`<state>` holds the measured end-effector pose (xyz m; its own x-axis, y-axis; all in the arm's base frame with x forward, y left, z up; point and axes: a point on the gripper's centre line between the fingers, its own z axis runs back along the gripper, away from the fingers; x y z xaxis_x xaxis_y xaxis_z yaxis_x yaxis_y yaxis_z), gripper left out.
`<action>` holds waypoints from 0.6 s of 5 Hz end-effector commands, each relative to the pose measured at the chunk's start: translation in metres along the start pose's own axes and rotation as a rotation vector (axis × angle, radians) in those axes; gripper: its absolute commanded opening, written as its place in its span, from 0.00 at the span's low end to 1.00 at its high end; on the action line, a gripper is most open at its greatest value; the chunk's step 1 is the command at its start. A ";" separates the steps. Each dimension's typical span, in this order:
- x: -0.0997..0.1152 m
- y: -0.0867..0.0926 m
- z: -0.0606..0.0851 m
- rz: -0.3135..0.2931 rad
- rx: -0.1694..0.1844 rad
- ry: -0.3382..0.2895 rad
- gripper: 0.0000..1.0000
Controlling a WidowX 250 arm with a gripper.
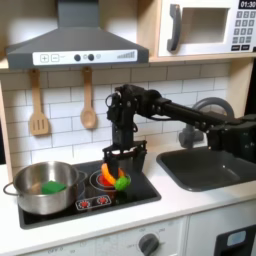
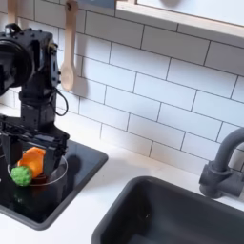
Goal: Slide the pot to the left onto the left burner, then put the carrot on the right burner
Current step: 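Put the carrot on the right burner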
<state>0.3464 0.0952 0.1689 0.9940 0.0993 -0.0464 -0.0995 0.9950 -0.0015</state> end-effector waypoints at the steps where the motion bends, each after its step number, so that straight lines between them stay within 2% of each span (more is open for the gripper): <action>1: -0.002 0.000 0.011 0.008 0.007 -0.040 1.00; 2: -0.005 0.001 0.024 0.016 0.010 -0.093 1.00; 3: -0.007 0.005 0.031 0.038 -0.028 -0.156 1.00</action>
<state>0.3377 0.1039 0.2002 0.9826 0.1513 0.1073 -0.1491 0.9884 -0.0284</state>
